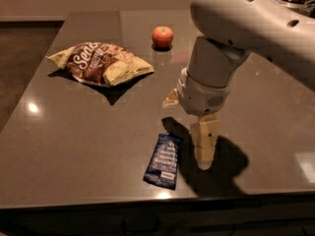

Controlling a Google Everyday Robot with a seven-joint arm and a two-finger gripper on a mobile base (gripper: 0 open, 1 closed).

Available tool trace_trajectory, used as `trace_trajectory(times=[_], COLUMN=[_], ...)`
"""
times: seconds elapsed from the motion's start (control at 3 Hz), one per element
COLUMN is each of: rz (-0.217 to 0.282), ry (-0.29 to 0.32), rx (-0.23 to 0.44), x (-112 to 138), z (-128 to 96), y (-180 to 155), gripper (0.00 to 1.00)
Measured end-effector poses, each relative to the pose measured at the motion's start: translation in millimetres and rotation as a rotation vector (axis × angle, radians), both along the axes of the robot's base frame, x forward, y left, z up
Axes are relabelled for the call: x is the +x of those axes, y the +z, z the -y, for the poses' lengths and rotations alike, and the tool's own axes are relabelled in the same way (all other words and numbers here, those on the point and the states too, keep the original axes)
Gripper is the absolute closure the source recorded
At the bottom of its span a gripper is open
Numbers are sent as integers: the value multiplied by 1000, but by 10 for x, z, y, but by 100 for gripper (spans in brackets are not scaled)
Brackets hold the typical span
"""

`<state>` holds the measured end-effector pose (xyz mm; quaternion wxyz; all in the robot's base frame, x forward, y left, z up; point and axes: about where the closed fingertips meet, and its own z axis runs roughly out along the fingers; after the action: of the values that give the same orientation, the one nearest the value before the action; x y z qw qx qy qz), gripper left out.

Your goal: Move rxbar blueberry near brown chip bag

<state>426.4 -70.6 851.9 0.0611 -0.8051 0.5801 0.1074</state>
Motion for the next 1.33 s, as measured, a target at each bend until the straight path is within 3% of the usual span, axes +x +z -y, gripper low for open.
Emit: trace_trajectory(times=[1.0,1.33], rz=[-61,-71], ry=[153,171], rx=[86,102], x=[-195,-188], z=[-243,-282], y=[-160,-189], gripper=[0,17])
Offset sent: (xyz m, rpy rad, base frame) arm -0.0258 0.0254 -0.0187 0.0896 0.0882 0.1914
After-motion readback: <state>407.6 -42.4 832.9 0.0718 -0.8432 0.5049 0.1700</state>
